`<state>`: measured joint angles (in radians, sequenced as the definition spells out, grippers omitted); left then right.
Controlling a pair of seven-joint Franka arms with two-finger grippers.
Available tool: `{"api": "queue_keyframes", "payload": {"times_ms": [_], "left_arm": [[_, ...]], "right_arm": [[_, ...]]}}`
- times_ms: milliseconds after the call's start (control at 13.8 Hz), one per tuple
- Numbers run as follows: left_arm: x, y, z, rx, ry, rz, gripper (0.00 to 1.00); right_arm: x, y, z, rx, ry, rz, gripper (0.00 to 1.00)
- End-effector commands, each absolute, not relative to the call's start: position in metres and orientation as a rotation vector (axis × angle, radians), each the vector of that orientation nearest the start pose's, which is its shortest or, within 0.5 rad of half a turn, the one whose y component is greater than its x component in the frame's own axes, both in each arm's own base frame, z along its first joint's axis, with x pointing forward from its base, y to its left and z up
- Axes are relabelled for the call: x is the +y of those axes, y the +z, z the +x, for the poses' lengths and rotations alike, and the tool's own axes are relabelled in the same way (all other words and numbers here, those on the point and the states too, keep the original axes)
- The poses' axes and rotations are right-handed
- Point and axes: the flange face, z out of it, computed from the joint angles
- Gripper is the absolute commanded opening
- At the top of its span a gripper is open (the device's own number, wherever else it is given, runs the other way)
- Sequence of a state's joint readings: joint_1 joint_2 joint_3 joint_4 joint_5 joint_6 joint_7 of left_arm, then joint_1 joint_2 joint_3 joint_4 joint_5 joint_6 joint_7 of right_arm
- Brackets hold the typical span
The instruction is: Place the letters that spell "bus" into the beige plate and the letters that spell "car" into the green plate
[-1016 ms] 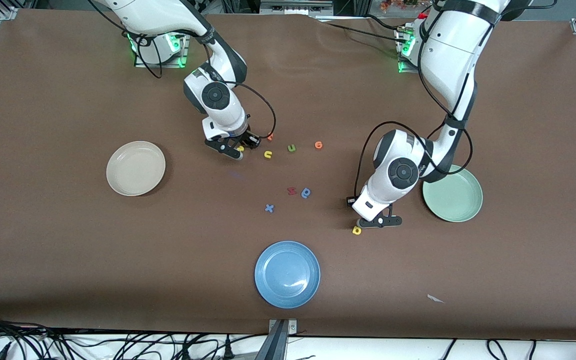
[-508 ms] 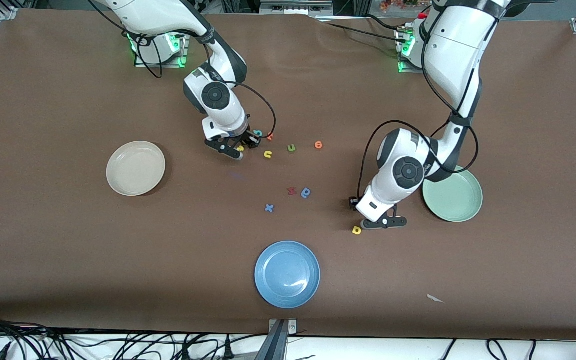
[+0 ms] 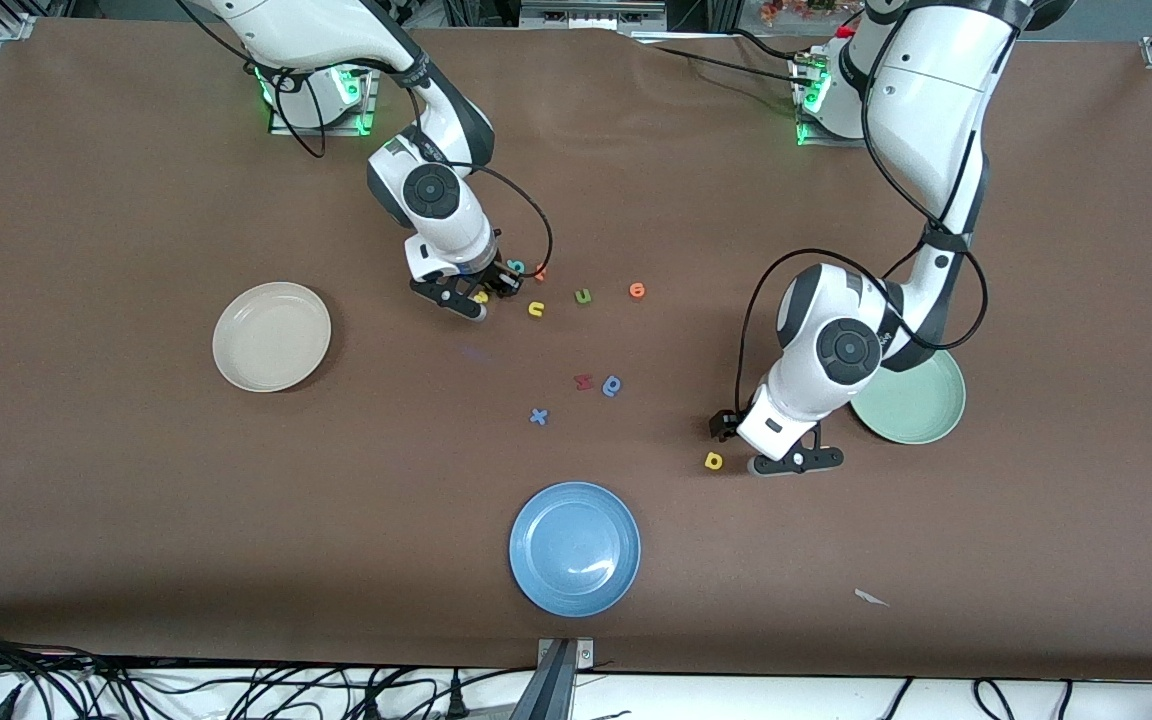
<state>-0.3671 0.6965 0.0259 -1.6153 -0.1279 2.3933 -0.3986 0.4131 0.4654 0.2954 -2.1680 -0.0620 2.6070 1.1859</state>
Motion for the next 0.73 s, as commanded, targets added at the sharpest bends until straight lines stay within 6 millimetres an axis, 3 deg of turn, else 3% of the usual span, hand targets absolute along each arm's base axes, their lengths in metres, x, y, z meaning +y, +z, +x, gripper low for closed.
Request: {"api": "queue_keyframes", "payload": {"times_ms": [0, 218, 435, 580, 653], "left_arm": [[-0.250, 0.232, 0.674, -0.201, -0.119, -3.258, 0.91], [-0.273, 0.213, 0.676, -0.160, -0.190, -3.269, 0.91], [-0.290, 0.188, 0.669, -0.115, -0.236, -3.270, 0.91], [-0.290, 0.181, 0.668, -0.105, -0.227, -3.265, 0.91], [-0.288, 0.180, 0.669, -0.109, -0.227, -3.261, 0.91]], "right_arm": [[0.370, 0.222, 0.434, 0.687, 0.119, -3.059, 0.26], [0.368, 0.260, 0.465, 0.709, 0.163, -3.123, 0.26], [0.341, 0.278, 0.492, 0.654, 0.236, -3.192, 0.26], [0.349, 0.271, 0.484, 0.675, 0.252, -3.186, 0.24], [0.367, 0.265, 0.472, 0.714, 0.263, -3.166, 0.25]]}}
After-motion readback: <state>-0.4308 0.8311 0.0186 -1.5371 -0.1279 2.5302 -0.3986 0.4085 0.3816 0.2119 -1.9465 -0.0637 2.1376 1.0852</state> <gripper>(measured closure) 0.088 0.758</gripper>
